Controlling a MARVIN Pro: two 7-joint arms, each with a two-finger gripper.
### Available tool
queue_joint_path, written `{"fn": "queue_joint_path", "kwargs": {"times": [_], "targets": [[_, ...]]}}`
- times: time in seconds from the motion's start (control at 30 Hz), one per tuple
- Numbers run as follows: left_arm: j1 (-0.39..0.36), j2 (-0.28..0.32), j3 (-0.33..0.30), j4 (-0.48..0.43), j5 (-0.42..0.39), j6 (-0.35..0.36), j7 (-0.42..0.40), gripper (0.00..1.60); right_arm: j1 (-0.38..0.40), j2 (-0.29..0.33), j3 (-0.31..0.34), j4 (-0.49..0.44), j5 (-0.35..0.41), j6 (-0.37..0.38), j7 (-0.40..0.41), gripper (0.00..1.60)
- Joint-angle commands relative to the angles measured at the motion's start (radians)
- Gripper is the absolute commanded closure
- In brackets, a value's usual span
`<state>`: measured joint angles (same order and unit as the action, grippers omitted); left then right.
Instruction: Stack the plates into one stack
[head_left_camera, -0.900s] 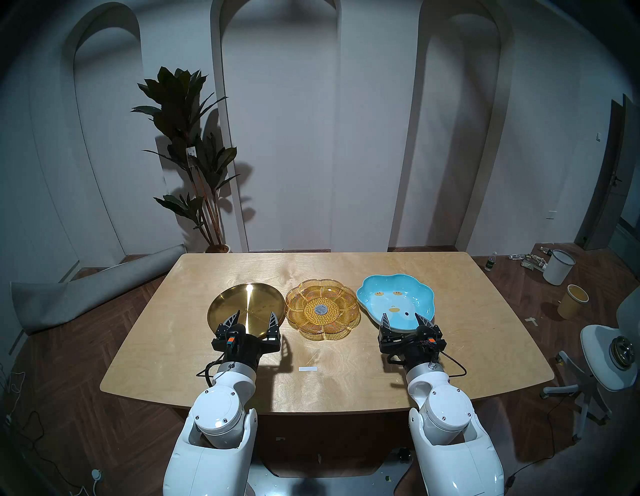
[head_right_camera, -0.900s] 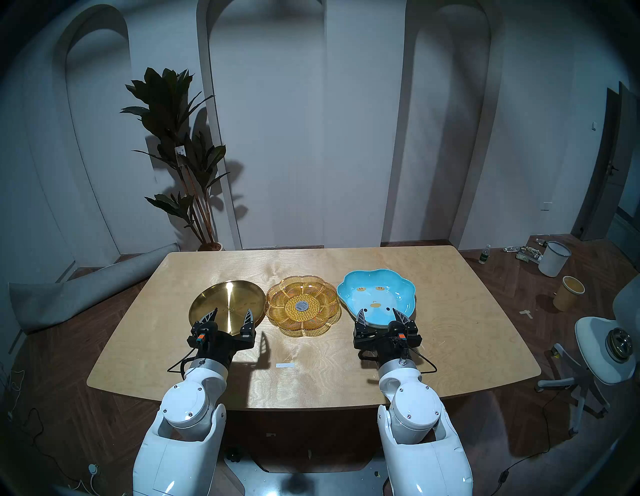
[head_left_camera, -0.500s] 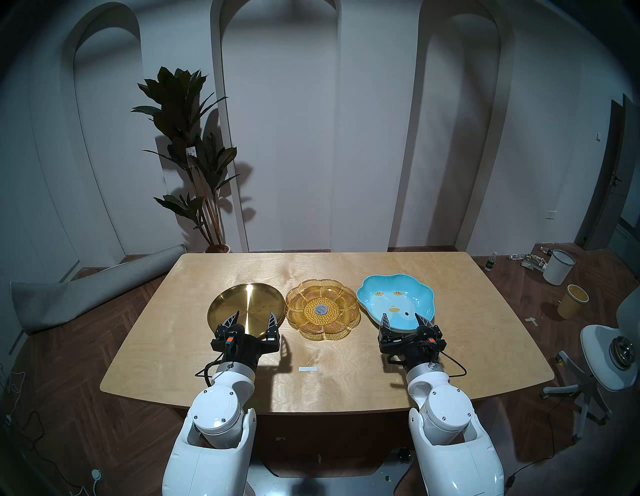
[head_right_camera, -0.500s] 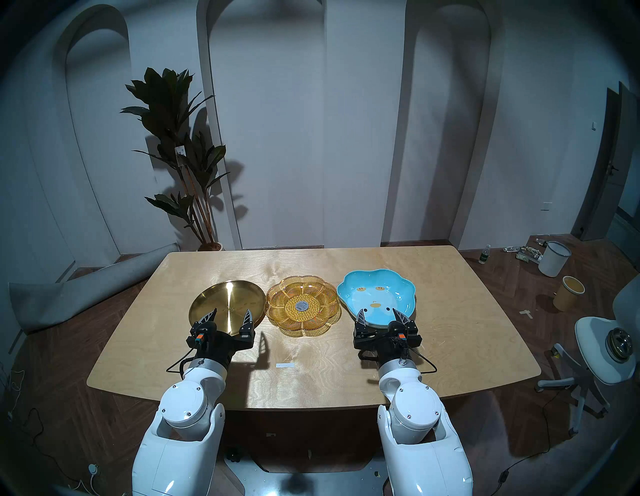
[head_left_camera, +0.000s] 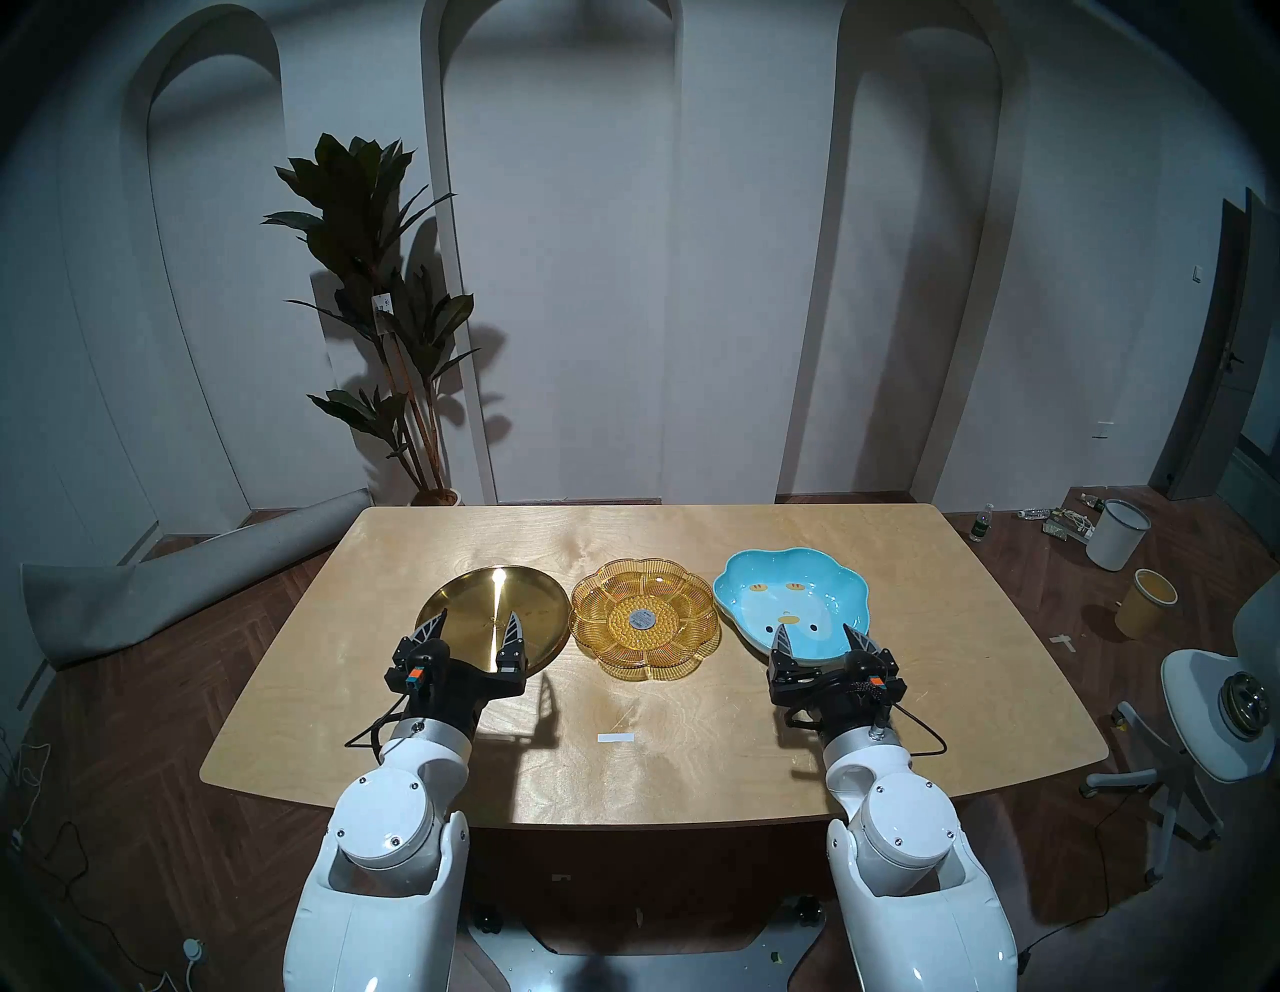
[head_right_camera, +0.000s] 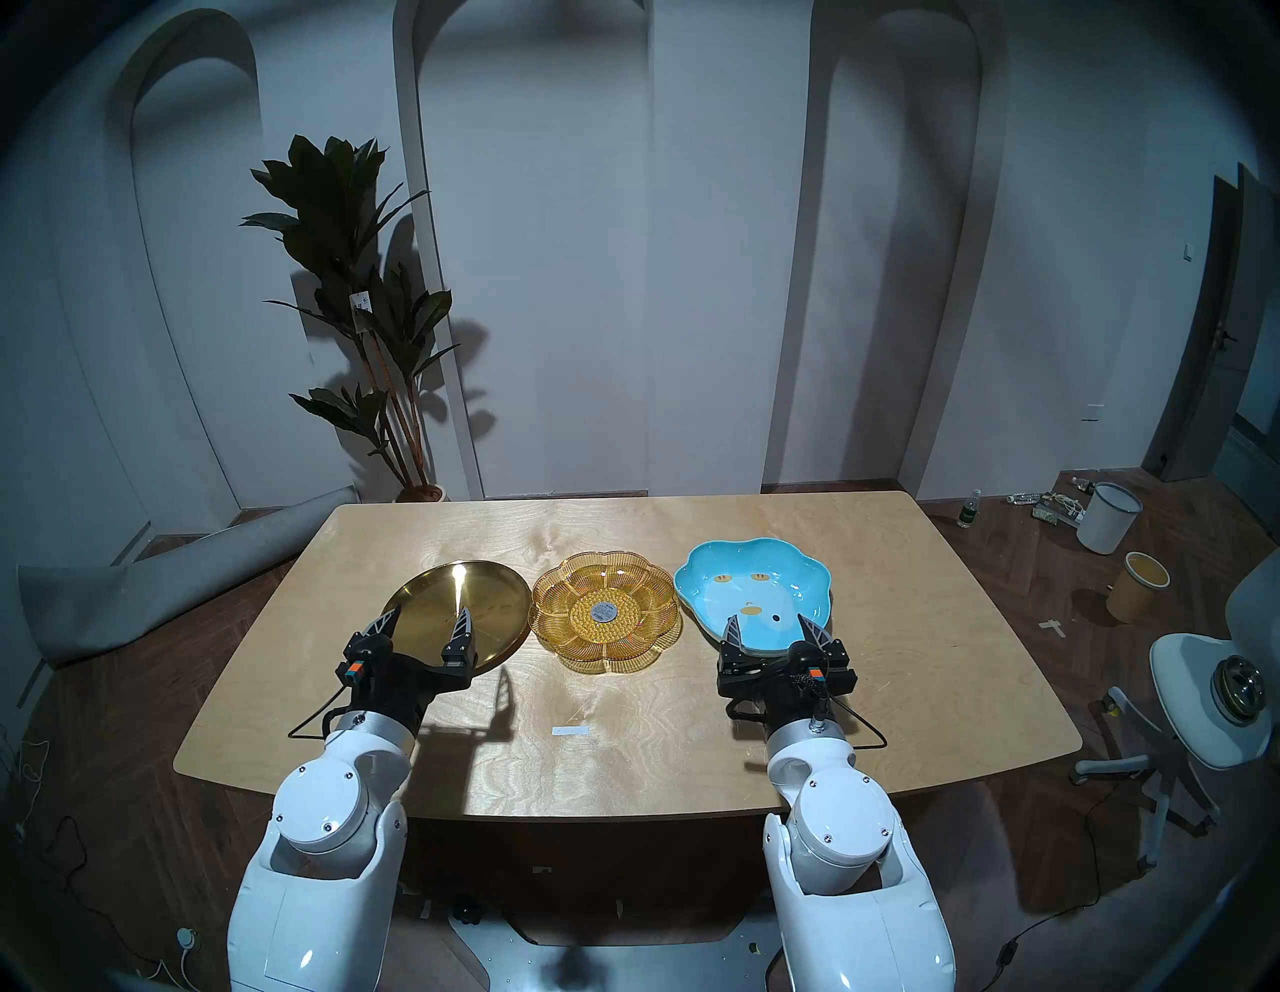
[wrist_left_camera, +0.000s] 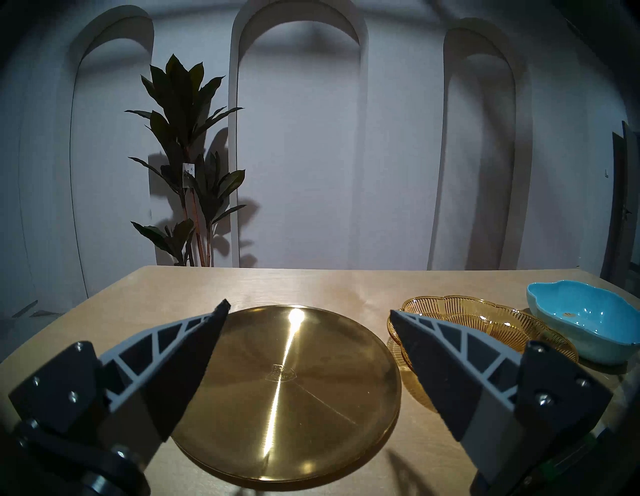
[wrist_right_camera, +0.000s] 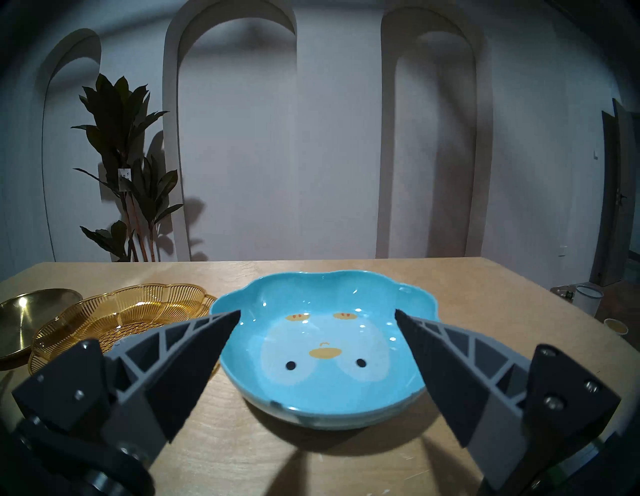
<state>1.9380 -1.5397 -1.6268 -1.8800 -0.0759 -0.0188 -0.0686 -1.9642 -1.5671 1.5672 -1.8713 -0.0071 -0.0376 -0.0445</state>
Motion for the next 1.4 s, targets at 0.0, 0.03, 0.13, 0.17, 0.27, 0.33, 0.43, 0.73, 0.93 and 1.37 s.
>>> {"fn": "queue_joint_path", "kwargs": {"times": [0.0,0.03,0.13,0.17,0.27,0.33,0.43,0.73,0.93,1.37], "targets": [[0.003,0.003,0.001,-0.046,-0.015,0.004,-0.016,0.00,-0.107,0.017,0.057,-0.118,-0.020,-0.046,-0.036,0.00],[0.004,0.003,0.005,-0.045,-0.013,-0.008,-0.018,0.00,-0.119,0.017,0.068,-0.125,-0.025,-0.049,-0.045,0.00],[0.003,0.004,0.018,-0.039,-0.008,-0.011,-0.025,0.00,-0.166,0.014,0.104,-0.171,-0.017,-0.024,-0.053,0.00],[0.001,0.008,0.024,-0.035,-0.001,-0.022,-0.028,0.00,-0.166,0.009,0.115,-0.172,-0.012,-0.019,-0.053,0.00],[-0.009,0.031,0.047,-0.017,0.029,-0.057,-0.042,0.00,-0.212,0.000,0.137,-0.196,0.002,-0.010,-0.048,0.00],[-0.017,0.040,0.055,-0.004,0.040,-0.095,-0.054,0.00,-0.231,-0.007,0.149,-0.196,0.013,-0.026,-0.040,0.00],[-0.033,0.075,0.066,0.007,0.076,-0.140,-0.081,0.00,-0.267,-0.004,0.161,-0.198,0.028,-0.051,-0.038,0.00],[-0.134,0.166,0.055,0.056,0.141,-0.276,-0.159,0.00,-0.291,0.000,0.171,-0.193,0.042,-0.067,-0.027,0.00],[-0.196,0.236,0.016,0.073,0.175,-0.364,-0.214,0.00,-0.293,0.000,0.175,-0.192,0.048,-0.069,-0.019,0.00],[-0.311,0.369,-0.019,0.182,0.235,-0.551,-0.337,0.00,-0.300,-0.002,0.180,-0.195,0.058,-0.077,-0.004,0.00]]}}
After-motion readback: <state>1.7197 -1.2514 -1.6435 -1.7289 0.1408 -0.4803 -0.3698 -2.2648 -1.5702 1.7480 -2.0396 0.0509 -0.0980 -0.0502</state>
